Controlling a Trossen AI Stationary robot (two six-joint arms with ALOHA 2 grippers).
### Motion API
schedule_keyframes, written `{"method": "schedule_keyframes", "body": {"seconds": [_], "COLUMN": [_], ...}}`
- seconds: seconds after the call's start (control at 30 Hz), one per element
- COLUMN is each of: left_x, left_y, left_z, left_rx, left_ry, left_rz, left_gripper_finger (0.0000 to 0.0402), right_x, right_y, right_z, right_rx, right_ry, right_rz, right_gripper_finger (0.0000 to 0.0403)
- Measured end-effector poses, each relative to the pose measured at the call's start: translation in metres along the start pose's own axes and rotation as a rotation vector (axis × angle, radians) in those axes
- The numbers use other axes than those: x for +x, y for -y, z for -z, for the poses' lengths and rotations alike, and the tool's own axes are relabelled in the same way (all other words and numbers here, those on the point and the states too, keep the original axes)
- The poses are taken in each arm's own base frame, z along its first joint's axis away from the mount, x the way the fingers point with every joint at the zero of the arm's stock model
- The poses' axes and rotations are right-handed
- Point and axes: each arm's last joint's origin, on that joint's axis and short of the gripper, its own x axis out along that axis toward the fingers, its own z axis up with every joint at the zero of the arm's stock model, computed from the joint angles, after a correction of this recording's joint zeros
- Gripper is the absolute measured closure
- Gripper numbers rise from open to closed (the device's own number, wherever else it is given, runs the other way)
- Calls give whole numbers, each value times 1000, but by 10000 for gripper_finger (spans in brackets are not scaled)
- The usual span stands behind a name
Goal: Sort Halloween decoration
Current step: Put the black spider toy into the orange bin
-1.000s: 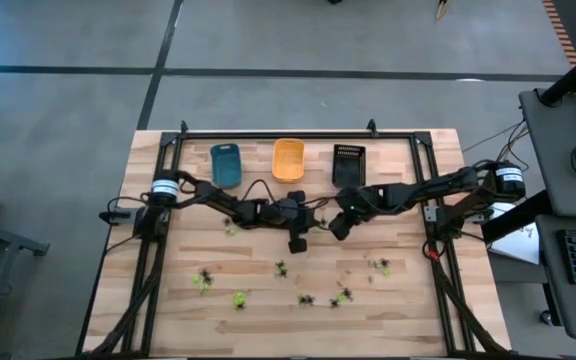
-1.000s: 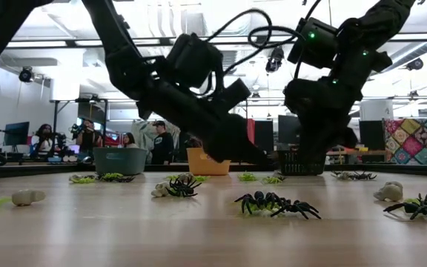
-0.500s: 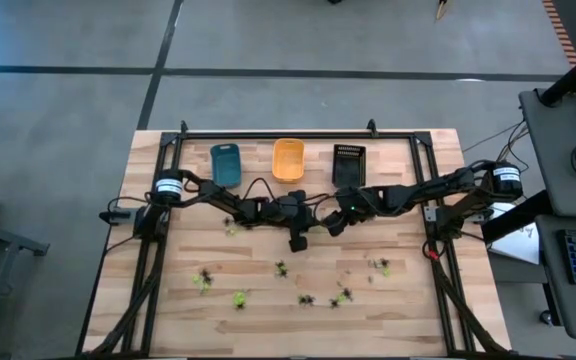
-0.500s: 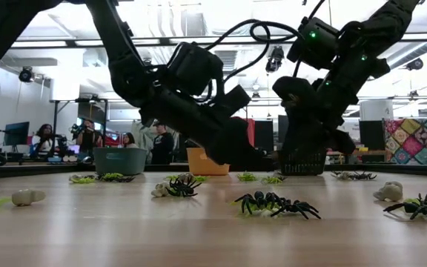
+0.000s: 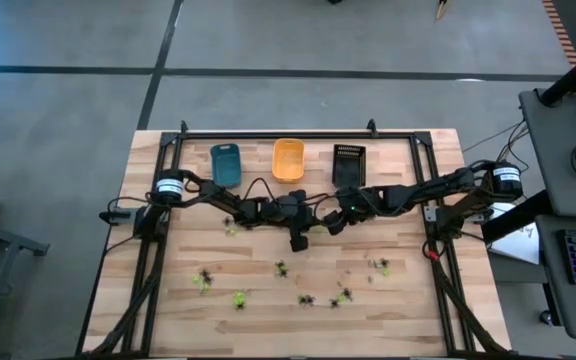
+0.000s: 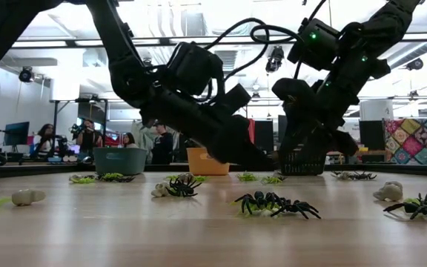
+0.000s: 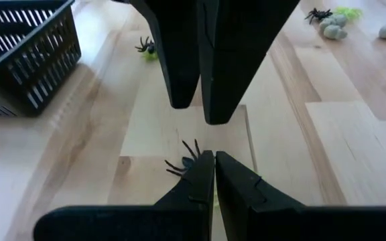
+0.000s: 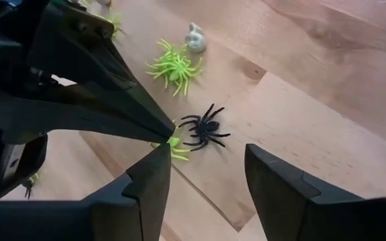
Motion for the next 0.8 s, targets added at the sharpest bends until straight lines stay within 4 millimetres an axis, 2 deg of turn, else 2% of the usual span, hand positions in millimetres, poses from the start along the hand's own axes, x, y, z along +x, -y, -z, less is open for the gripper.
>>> {"method": "schedule_keyframes", "body": {"seconds": [0.13,0.33,0.8], "left_x": [0,7,11], "left_y": [0,1,-3], "left_z": [-2,11,18], "left_rx": [-7,-20,-62], "left_ry": [18,-5,-13], "left_rz": [-3,-7,-17], "left_gripper_finger": [402,402,402], "right_x": [0,0,0], "right_y": [0,0,0], "right_z": [0,-1,1], "right_rx": [7,9,-7], "right_ry": [7,17,20], "right_rz": [5,8,9], "right_gripper_finger": [222,220,218]}}
